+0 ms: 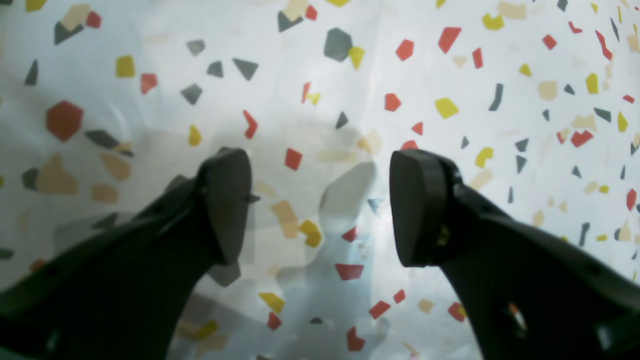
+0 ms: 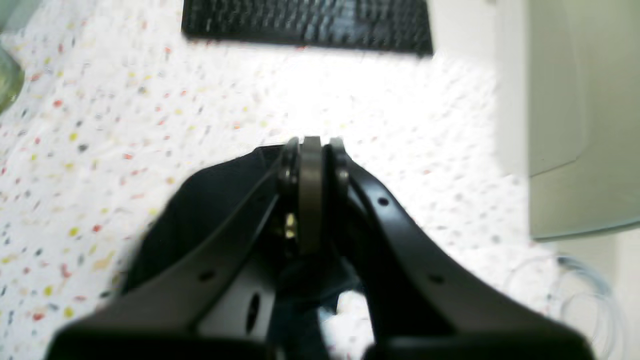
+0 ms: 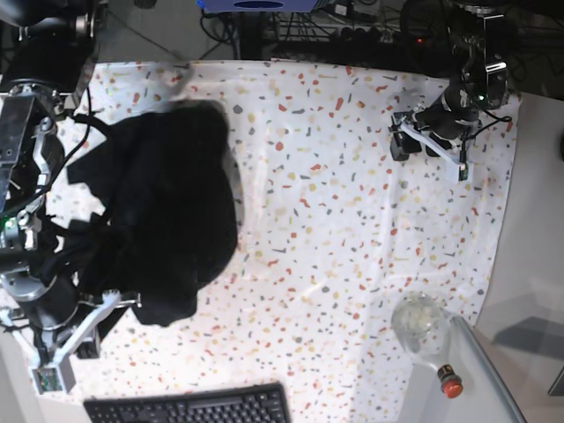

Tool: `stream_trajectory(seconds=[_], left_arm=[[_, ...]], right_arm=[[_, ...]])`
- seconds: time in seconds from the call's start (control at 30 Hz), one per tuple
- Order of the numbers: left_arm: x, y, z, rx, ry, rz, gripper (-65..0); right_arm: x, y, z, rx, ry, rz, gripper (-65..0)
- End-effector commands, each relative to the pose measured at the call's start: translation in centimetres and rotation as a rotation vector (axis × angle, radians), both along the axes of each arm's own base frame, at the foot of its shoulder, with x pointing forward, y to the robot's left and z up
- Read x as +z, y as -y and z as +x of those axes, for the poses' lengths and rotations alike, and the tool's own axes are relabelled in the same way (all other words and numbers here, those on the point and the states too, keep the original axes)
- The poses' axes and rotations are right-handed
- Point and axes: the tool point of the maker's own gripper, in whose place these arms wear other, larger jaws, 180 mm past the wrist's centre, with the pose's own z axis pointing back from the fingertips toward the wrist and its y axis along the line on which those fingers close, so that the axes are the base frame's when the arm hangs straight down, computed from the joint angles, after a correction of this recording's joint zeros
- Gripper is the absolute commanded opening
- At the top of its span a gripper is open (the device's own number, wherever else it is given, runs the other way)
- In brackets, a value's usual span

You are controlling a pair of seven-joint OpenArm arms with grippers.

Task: Layout the t-shirt on the table in an organized manner, then fold the t-shirt properly
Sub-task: 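Lower the shirt onto the cloth with the right gripper and release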

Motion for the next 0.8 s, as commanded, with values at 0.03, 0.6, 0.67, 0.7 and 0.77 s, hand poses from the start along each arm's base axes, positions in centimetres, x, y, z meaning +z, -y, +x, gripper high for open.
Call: stream_trajectory(seconds=[0.03,0.6,0.67,0.7,0.77], left_arm=[[0.6,-0.4,0.5,0.001,0.023,0.005,-23.0],[10.2,15.3,11.6,-0.333,0.38,-0.131,-22.4],[10.0,16.7,11.9,-0.352,0.385,-0.15,-22.4],[9.7,17.0,11.8,-0.356,0.38,-0.154,-22.5],[8.8,16.8,11.4,-0.356,0.355,-0.15,-22.7]], right_arm=[[1.6,-0.3,0.9,0.012,0.058,0.011,-65.0],[-3.3,-5.3,-0.7,0.119,-0.07,0.044,-65.0],[-5.4,-3.0,-0.2,0.05,-0.128,0.065,-65.0],[-6.7,-1.7,0.1,0.009,-0.155,0.082,-65.0],[-8.5,0.4,0.9,-0.052,-0.178,0.117,-65.0]])
